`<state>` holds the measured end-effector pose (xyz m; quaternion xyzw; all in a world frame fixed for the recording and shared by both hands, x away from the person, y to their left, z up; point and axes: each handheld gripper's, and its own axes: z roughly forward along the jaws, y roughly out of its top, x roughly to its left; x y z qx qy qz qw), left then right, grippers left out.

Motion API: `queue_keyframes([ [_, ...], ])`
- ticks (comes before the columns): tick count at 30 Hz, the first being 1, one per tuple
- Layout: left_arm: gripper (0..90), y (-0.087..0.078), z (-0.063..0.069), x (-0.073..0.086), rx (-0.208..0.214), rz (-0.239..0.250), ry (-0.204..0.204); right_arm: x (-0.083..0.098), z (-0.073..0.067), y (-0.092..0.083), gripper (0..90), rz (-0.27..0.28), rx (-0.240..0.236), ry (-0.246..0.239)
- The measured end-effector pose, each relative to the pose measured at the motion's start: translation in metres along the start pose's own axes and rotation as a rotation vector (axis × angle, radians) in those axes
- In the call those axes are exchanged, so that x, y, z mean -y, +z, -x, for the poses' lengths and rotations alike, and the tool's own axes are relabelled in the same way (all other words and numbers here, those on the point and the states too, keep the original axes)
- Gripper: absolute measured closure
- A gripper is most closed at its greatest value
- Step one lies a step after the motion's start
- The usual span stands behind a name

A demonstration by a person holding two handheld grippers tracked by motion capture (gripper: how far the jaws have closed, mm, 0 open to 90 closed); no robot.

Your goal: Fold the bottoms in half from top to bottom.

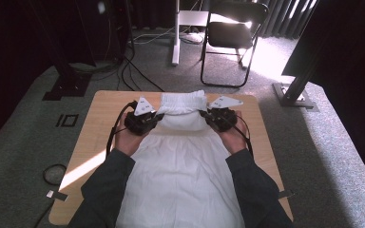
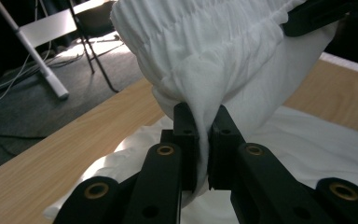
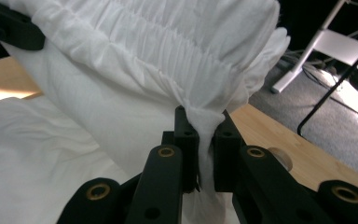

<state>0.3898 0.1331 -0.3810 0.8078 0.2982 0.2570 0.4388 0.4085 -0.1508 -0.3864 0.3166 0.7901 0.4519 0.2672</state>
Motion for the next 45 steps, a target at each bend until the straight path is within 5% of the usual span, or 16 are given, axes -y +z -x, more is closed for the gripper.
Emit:
queue_keyframes([
  [2, 85.1, -0.013, 0.009, 0.007, 0.030, -0.003, 0.000, 0.003, -0.007, -0.011, 83.8, -0.001, -0.022, -0.024],
  [8, 84.7, -0.015, 0.027, 0.044, 0.078, -0.048, -0.019, 0.038, -0.030, -0.016, 83.6, -0.076, -0.082, -0.041],
  [12, 83.7, -0.007, 0.050, 0.099, 0.127, -0.120, -0.073, 0.082, -0.051, -0.011, 83.4, -0.142, -0.145, 0.000],
  [14, 83.1, -0.001, 0.056, 0.120, 0.136, -0.182, -0.066, 0.102, -0.060, -0.006, 83.2, -0.185, -0.167, 0.024],
  [18, 81.7, 0.016, 0.061, 0.157, 0.156, -0.294, -0.114, 0.135, -0.081, 0.008, 82.9, -0.287, -0.206, 0.016],
  [20, 80.9, 0.020, 0.060, 0.164, 0.162, -0.304, -0.139, 0.143, -0.086, 0.015, 82.3, -0.319, -0.213, 0.020],
  [23, 76.7, 0.020, 0.058, 0.164, 0.168, -0.302, -0.153, 0.146, -0.088, 0.021, 77.5, -0.344, -0.210, 0.030],
  [26, 64.3, 0.015, 0.057, 0.160, 0.167, -0.293, -0.161, 0.145, -0.086, 0.022, 59.0, -0.372, -0.230, 0.032],
  [31, 55.2, -0.006, 0.043, 0.142, 0.151, -0.180, -0.206, 0.131, -0.079, -0.001, 40.0, -0.268, -0.220, 0.011],
  [34, 54.3, -0.015, 0.029, 0.129, 0.127, -0.135, -0.219, 0.123, -0.064, -0.015, 41.5, -0.185, -0.211, 0.057],
  [36, 55.0, -0.014, 0.021, 0.123, 0.106, -0.119, -0.230, 0.122, -0.050, -0.020, 51.0, -0.144, -0.177, 0.134],
  [37, 60.6, -0.011, 0.017, 0.120, 0.102, -0.118, -0.234, 0.123, -0.043, -0.019, 62.7, -0.146, -0.167, 0.178],
  [38, 65.4, -0.011, 0.017, 0.120, 0.102, -0.118, -0.234, 0.123, -0.043, -0.019, 62.7, -0.146, -0.167, 0.178],
  [39, 71.9, -0.001, 0.012, 0.118, 0.101, -0.135, -0.241, 0.126, -0.034, -0.007, 72.3, -0.166, -0.145, 0.200],
  [42, 78.2, 0.015, 0.009, 0.118, 0.100, -0.171, -0.243, 0.129, -0.030, 0.006, 74.0, -0.198, -0.130, 0.217],
  [45, 81.0, 0.047, 0.009, 0.124, 0.112, -0.252, -0.257, 0.136, -0.025, 0.038, 75.3, -0.257, -0.109, 0.249],
])
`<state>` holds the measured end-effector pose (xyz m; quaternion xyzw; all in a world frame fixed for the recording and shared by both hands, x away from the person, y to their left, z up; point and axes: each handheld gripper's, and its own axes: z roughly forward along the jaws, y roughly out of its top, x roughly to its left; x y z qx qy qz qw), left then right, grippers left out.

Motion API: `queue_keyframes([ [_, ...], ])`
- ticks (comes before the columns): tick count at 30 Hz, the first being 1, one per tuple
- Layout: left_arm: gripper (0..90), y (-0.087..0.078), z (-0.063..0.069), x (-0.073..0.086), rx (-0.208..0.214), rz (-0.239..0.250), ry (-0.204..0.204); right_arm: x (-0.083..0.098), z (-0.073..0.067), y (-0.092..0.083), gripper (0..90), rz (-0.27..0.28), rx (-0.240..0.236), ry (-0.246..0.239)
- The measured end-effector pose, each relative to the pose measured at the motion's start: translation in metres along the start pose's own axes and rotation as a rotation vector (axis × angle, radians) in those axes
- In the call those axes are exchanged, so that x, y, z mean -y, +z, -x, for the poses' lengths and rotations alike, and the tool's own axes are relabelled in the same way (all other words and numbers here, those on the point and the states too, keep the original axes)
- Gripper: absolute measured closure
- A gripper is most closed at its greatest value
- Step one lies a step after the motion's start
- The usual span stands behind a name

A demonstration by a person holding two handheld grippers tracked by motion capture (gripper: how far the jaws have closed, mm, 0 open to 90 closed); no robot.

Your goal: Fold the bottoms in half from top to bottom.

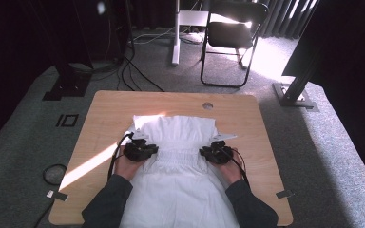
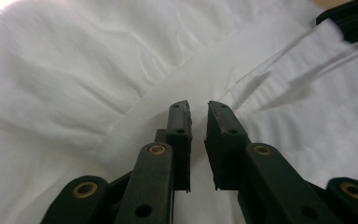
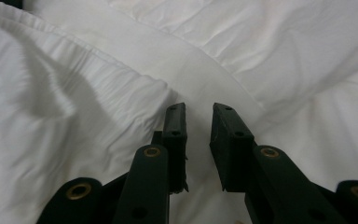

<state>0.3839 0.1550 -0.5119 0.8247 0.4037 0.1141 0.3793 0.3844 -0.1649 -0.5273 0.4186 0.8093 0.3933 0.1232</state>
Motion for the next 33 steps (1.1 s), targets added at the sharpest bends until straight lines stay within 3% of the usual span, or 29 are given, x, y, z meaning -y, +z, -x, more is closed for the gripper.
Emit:
queue_keyframes([
  [1, 81.4, 0.000, 0.000, 0.000, 0.000, 0.000, 0.000, 0.000, 0.000, 0.000, 75.3, 0.000, 0.000, 0.000],
  [2, 81.6, 0.015, -0.001, 0.001, -0.001, -0.043, -0.001, -0.001, 0.002, 0.013, 75.4, -0.024, -0.018, 0.006],
  [4, 81.6, 0.022, -0.002, 0.002, -0.003, -0.062, -0.003, 0.000, 0.000, 0.019, 74.5, -0.039, -0.029, -0.011],
  [7, 80.7, 0.018, 0.003, 0.004, 0.003, -0.039, 0.008, 0.000, -0.003, 0.015, 71.3, -0.022, -0.058, -0.014],
  [10, 78.1, 0.007, 0.012, 0.008, 0.031, -0.004, 0.031, 0.000, -0.014, 0.004, 66.7, 0.005, -0.074, -0.068],
  [12, 76.3, 0.000, 0.019, 0.015, 0.082, 0.018, 0.039, 0.001, -0.024, -0.004, 64.1, 0.017, -0.096, -0.123],
  [13, 75.6, 0.000, 0.019, 0.015, 0.082, 0.018, 0.039, 0.001, -0.024, -0.004, 64.1, 0.017, -0.096, -0.123],
  [14, 75.5, -0.005, 0.022, 0.022, 0.149, 0.034, 0.027, 0.003, -0.035, -0.011, 62.5, 0.028, -0.122, -0.167],
  [18, 74.3, -0.010, 0.028, 0.035, 0.229, 0.021, 0.014, 0.007, -0.048, -0.024, 61.3, 0.024, -0.167, -0.231],
  [20, 73.7, -0.012, 0.030, 0.042, 0.271, 0.015, 0.017, 0.008, -0.050, -0.031, 61.4, 0.046, -0.145, -0.250],
  [25, 73.7, -0.012, 0.039, 0.053, 0.331, -0.011, 0.052, -0.003, -0.036, -0.029, 64.1, 0.076, -0.059, -0.179],
  [26, 73.7, -0.014, 0.045, 0.057, 0.358, -0.020, 0.091, -0.005, -0.031, -0.022, 64.4, 0.071, -0.062, -0.149],
  [29, 73.6, -0.018, 0.047, 0.059, 0.368, -0.022, 0.108, -0.005, -0.032, -0.011, 64.6, 0.034, -0.097, -0.139],
  [33, 71.9, -0.023, 0.045, 0.059, 0.365, -0.011, 0.100, 0.007, -0.057, -0.009, 68.2, -0.027, -0.195, -0.209],
])
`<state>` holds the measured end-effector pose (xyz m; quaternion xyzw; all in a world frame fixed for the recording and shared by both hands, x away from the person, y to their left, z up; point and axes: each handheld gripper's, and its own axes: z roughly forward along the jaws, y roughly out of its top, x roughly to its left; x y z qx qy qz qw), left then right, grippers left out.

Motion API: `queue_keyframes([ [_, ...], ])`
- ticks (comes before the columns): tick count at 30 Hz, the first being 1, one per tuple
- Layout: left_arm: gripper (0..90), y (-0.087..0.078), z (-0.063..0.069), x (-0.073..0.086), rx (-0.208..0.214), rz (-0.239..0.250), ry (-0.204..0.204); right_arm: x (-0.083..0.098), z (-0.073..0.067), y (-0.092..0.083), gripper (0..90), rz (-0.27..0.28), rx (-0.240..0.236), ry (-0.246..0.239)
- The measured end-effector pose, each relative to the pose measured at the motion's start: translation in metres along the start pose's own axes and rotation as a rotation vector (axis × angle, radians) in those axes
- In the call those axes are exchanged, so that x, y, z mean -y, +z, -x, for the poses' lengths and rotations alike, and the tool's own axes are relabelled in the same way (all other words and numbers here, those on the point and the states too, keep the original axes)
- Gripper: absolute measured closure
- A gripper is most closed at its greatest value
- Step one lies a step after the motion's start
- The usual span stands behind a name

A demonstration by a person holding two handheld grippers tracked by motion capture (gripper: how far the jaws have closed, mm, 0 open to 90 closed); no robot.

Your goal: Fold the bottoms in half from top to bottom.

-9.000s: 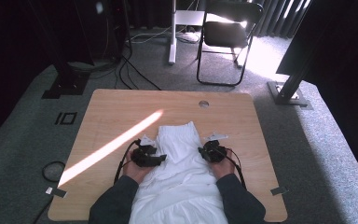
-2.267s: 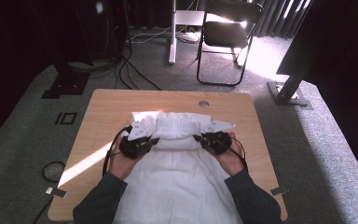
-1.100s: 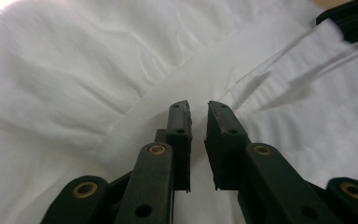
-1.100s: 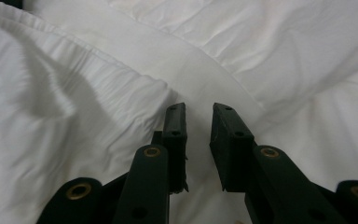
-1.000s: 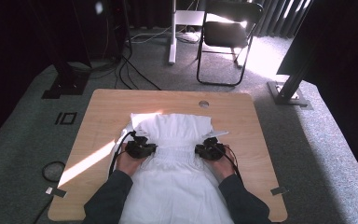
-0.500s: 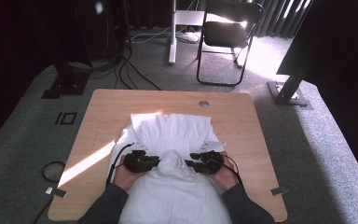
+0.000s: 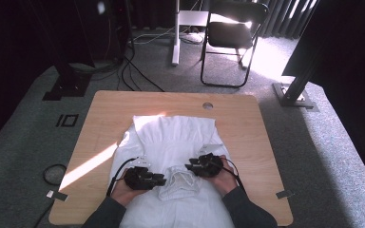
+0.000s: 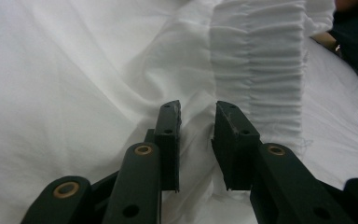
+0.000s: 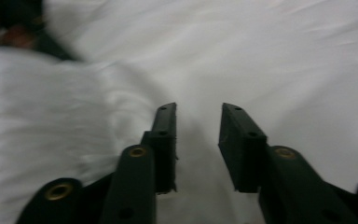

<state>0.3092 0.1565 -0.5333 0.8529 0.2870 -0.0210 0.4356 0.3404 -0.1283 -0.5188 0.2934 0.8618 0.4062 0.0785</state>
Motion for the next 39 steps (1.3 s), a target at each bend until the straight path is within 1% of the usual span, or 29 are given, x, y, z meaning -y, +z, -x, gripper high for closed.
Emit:
queue_keyframes([
  [2, 69.0, -0.003, -0.001, -0.001, -0.011, 0.021, -0.007, 0.004, -0.013, -0.001, 69.4, -0.015, -0.056, -0.044],
  [3, 67.9, -0.004, -0.002, -0.001, -0.020, 0.027, -0.009, 0.007, -0.022, -0.002, 70.1, -0.033, -0.076, -0.090],
  [4, 67.7, -0.004, -0.002, -0.001, -0.020, 0.027, -0.009, 0.009, -0.026, -0.002, 70.4, -0.050, -0.081, -0.110],
  [5, 67.6, -0.006, -0.006, -0.004, -0.047, 0.048, -0.022, 0.012, -0.032, -0.002, 71.4, -0.087, -0.078, -0.145],
  [6, 67.1, -0.006, -0.006, -0.004, -0.047, 0.048, -0.022, 0.012, -0.032, -0.002, 71.4, -0.087, -0.078, -0.145],
  [7, 66.0, -0.005, -0.008, -0.008, -0.075, 0.071, -0.032, 0.018, -0.038, 0.001, 72.0, -0.137, -0.065, -0.179],
  [10, 65.7, 0.000, -0.008, -0.012, -0.079, 0.069, -0.038, 0.022, -0.036, 0.002, 72.2, -0.156, -0.072, -0.172],
  [12, 65.2, 0.014, -0.003, -0.013, -0.077, 0.007, -0.004, 0.023, -0.031, 0.001, 72.0, -0.158, -0.068, -0.153],
  [14, 65.7, 0.024, 0.003, -0.009, -0.109, -0.090, 0.036, 0.023, -0.030, -0.002, 70.7, -0.169, -0.031, -0.156],
  [15, 66.4, 0.026, 0.005, -0.006, -0.114, -0.113, 0.047, 0.024, -0.028, -0.003, 69.5, -0.172, -0.017, -0.149],
  [16, 67.0, 0.026, 0.006, -0.004, -0.111, -0.117, 0.048, 0.025, -0.026, -0.006, 68.8, -0.172, -0.007, -0.137],
  [18, 67.6, 0.022, 0.007, -0.002, -0.097, -0.115, 0.039, 0.028, -0.020, -0.010, 67.7, -0.174, 0.026, -0.123],
  [19, 67.5, 0.018, 0.007, -0.002, -0.099, -0.108, 0.044, 0.029, -0.017, -0.013, 66.6, -0.167, 0.034, -0.106],
  [20, 66.2, 0.014, 0.006, -0.003, -0.114, -0.091, 0.045, 0.030, -0.013, -0.017, 64.7, -0.149, 0.035, -0.087],
  [21, 63.7, 0.009, 0.005, -0.006, -0.141, -0.067, 0.049, 0.030, -0.010, -0.021, 62.7, -0.125, 0.040, -0.073],
  [22, 61.5, 0.003, 0.002, -0.009, -0.177, -0.041, 0.049, 0.028, -0.007, -0.026, 60.5, -0.094, 0.061, -0.069],
  [23, 60.1, -0.002, -0.001, -0.014, -0.212, -0.019, 0.047, 0.025, -0.003, -0.030, 58.7, -0.051, 0.077, -0.061],
  [24, 59.5, -0.007, -0.005, -0.019, -0.250, 0.006, 0.041, 0.022, 0.002, -0.034, 57.3, -0.001, 0.078, -0.037],
  [25, 58.8, -0.011, -0.010, -0.026, -0.284, 0.029, 0.036, 0.018, 0.008, -0.037, 55.7, 0.046, 0.080, -0.017],
  [26, 58.2, -0.014, -0.016, -0.033, -0.307, 0.048, 0.037, 0.014, 0.015, -0.037, 54.1, 0.080, 0.095, 0.000],
  [27, 57.1, -0.015, -0.022, -0.039, -0.331, 0.056, 0.042, 0.010, 0.022, -0.034, 53.0, 0.096, 0.125, 0.010],
  [28, 55.7, -0.014, -0.029, -0.046, -0.363, 0.057, 0.048, 0.005, 0.030, -0.030, 52.9, 0.100, 0.149, 0.022],
  [30, 55.1, -0.009, -0.046, -0.055, -0.410, 0.051, 0.036, -0.005, 0.047, -0.018, 50.6, 0.109, 0.188, 0.041],
  [32, 54.6, -0.002, -0.063, -0.060, -0.447, 0.047, 0.005, -0.013, 0.063, -0.004, 50.5, 0.097, 0.227, 0.062],
  [35, 53.1, 0.006, -0.084, -0.059, -0.484, 0.041, -0.031, -0.017, 0.084, 0.016, 50.3, 0.069, 0.268, 0.096],
  [36, 52.9, 0.006, -0.084, -0.059, -0.484, 0.041, -0.031, -0.016, 0.090, 0.022, 50.5, 0.054, 0.270, 0.106],
  [37, 52.1, 0.008, -0.092, -0.055, -0.506, 0.035, -0.049, -0.013, 0.097, 0.029, 51.3, 0.034, 0.278, 0.121],
  [38, 52.1, 0.010, -0.099, -0.050, -0.519, 0.029, -0.069, -0.010, 0.101, 0.034, 52.0, 0.010, 0.281, 0.129],
  [39, 52.1, 0.010, -0.102, -0.047, -0.520, 0.029, -0.081, -0.008, 0.103, 0.035, 53.0, 0.001, 0.282, 0.134],
])
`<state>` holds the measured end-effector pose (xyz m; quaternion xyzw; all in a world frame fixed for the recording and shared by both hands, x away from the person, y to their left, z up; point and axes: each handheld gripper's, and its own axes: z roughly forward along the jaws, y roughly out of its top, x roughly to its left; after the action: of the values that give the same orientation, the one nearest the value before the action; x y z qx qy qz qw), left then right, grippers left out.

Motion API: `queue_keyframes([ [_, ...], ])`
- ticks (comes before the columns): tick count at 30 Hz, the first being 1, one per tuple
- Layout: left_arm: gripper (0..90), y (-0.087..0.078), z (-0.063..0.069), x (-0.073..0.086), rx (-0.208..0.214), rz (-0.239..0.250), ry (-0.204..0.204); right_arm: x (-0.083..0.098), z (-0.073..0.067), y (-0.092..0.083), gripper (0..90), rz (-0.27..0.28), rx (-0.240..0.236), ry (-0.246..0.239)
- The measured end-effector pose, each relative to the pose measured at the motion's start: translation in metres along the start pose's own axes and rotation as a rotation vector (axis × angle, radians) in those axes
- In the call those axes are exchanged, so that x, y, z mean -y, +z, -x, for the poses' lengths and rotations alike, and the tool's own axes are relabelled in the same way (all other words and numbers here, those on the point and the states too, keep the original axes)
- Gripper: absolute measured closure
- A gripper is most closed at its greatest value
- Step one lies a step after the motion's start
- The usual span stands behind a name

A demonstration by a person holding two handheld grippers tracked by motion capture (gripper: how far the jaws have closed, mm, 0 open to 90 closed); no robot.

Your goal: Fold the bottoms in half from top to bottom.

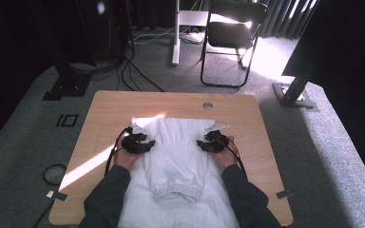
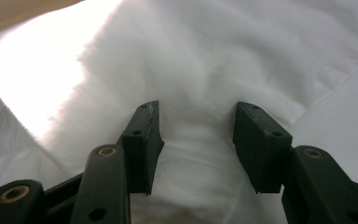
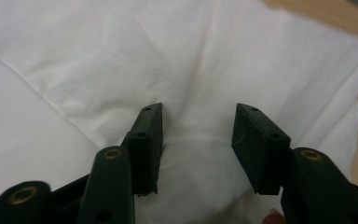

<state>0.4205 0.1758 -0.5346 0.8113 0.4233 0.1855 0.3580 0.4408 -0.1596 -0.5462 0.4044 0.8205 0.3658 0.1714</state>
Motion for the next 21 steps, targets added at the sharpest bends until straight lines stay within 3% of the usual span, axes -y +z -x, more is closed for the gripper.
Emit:
queue_keyframes([
  [3, 52.0, 0.002, -0.006, 0.007, -0.008, -0.008, -0.005, 0.004, 0.003, 0.002, 57.4, -0.015, 0.017, 0.012],
  [5, 51.7, -0.001, -0.017, 0.014, -0.008, -0.001, -0.046, 0.005, 0.002, 0.002, 58.0, -0.022, 0.037, -0.017],
  [7, 50.7, -0.001, -0.019, 0.015, -0.018, 0.000, -0.055, 0.005, 0.002, 0.002, 58.0, -0.021, 0.037, -0.016],
  [8, 49.5, -0.005, -0.027, 0.014, -0.045, 0.011, -0.082, 0.005, 0.003, 0.002, 58.1, -0.020, 0.034, -0.013],
  [10, 47.7, -0.008, -0.034, 0.012, -0.071, 0.013, -0.105, 0.005, 0.004, 0.002, 58.2, -0.016, 0.030, -0.010],
  [11, 46.1, -0.010, -0.039, 0.009, -0.078, 0.026, -0.146, 0.005, 0.004, 0.003, 58.2, -0.015, 0.030, -0.012],
  [13, 42.0, -0.011, -0.042, 0.007, -0.083, 0.038, -0.162, 0.005, 0.004, 0.003, 58.2, -0.015, 0.030, -0.013],
  [14, 40.3, -0.014, -0.051, 0.000, -0.107, 0.048, -0.189, 0.005, 0.004, 0.003, 58.2, -0.013, 0.028, -0.012],
  [19, 34.3, -0.007, -0.063, -0.014, -0.136, 0.029, -0.201, 0.005, 0.005, 0.003, 58.2, -0.010, 0.022, -0.013],
  [21, 29.2, 0.004, -0.069, -0.022, -0.143, 0.007, -0.228, 0.005, 0.006, 0.003, 58.2, -0.010, 0.018, -0.014],
])
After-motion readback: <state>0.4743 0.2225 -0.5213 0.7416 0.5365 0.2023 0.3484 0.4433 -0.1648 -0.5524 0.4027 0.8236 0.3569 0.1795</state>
